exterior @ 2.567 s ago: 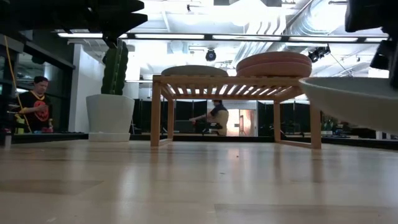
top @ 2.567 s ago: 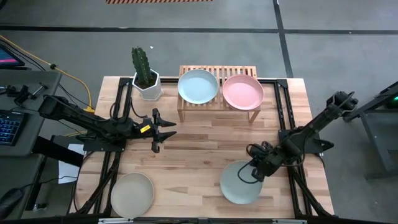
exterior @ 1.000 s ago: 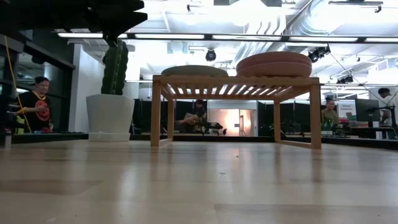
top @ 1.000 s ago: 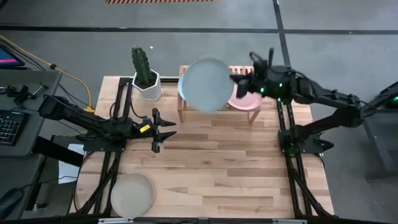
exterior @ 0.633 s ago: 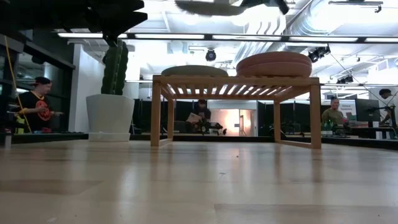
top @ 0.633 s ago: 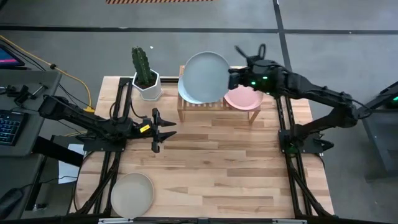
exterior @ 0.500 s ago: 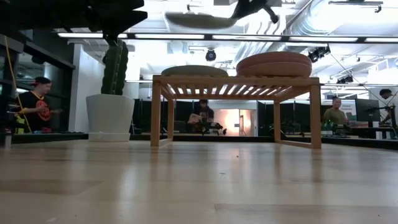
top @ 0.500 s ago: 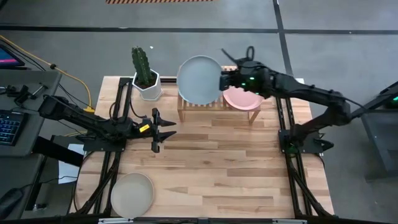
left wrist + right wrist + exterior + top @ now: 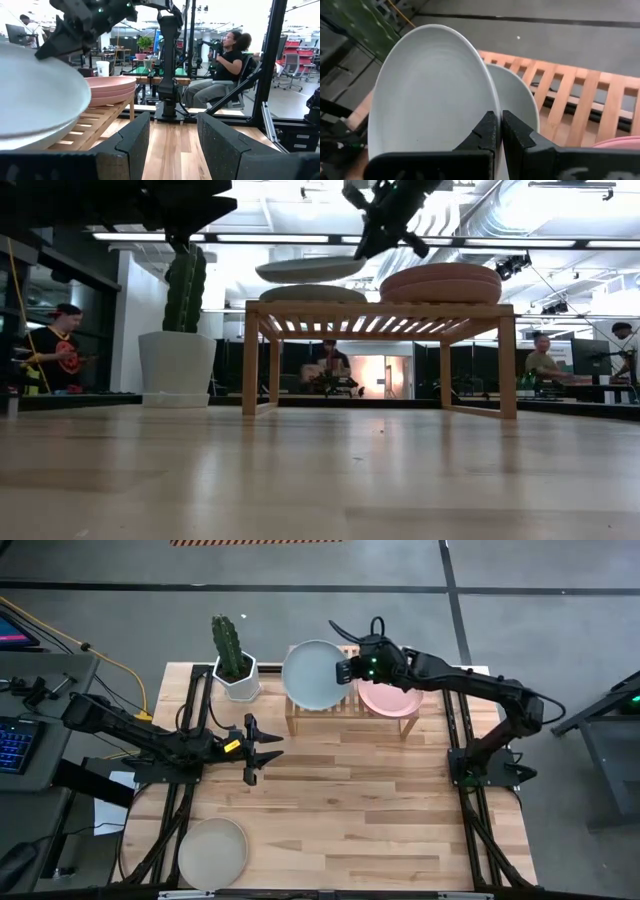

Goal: Place and stack plates onto a shelf
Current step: Stack the blue plate on top of the other blue plate on the shelf, then stack the gray plate on top of the blue plate on the shelf

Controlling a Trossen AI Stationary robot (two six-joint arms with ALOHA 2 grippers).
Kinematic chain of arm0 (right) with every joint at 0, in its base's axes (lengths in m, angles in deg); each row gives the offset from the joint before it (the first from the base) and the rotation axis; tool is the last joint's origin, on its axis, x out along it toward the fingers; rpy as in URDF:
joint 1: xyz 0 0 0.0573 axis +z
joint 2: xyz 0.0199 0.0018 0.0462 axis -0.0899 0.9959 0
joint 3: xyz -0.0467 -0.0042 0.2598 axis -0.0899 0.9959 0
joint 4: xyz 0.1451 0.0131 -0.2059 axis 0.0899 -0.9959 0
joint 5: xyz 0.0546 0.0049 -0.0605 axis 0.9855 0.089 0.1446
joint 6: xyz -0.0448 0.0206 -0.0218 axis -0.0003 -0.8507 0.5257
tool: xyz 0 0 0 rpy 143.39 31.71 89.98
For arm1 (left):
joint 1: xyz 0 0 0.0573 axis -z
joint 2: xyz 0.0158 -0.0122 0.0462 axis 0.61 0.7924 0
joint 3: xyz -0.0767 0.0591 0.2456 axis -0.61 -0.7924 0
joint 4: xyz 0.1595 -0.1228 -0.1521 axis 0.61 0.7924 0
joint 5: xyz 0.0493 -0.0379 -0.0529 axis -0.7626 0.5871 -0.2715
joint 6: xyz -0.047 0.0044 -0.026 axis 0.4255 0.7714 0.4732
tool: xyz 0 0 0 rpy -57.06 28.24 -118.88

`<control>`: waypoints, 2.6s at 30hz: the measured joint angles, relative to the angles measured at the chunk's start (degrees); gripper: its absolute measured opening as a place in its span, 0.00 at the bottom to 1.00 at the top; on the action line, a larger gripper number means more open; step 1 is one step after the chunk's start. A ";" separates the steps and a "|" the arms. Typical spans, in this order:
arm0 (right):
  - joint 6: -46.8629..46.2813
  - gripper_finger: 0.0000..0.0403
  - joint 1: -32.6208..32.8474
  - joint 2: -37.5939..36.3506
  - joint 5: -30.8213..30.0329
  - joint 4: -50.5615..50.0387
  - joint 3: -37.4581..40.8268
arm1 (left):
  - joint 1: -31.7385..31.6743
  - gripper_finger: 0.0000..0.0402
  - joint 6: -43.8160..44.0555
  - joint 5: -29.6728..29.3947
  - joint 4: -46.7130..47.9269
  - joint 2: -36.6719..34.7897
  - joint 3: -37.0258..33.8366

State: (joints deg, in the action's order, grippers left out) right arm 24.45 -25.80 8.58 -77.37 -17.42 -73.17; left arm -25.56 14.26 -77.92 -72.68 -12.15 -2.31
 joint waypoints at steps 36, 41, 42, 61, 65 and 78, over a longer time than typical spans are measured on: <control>-1.79 0.02 -0.77 3.59 -4.49 0.92 0.00 | 0.00 0.38 0.02 0.00 -0.02 0.00 0.00; -1.25 0.10 -0.77 3.59 -4.07 0.94 0.00 | 0.00 0.38 0.02 0.00 -0.04 0.00 0.00; -0.84 0.13 -0.77 3.59 -4.02 0.94 0.00 | 0.00 0.38 0.02 0.00 -0.05 0.00 0.00; 11.59 0.51 3.63 -4.50 -2.66 -12.51 0.31 | 0.00 0.38 0.02 0.00 0.11 0.02 0.02; 11.16 0.51 11.55 -9.63 -5.42 -14.33 5.17 | 0.01 0.38 0.02 0.00 0.13 0.00 0.02; 20.80 0.51 38.23 -18.13 -7.80 36.47 38.19 | 0.01 0.38 0.02 0.00 -0.13 0.02 0.02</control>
State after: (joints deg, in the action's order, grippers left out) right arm 45.25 12.43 -9.55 -85.17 19.04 -34.98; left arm -25.55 14.28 -77.92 -72.82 -12.13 -2.29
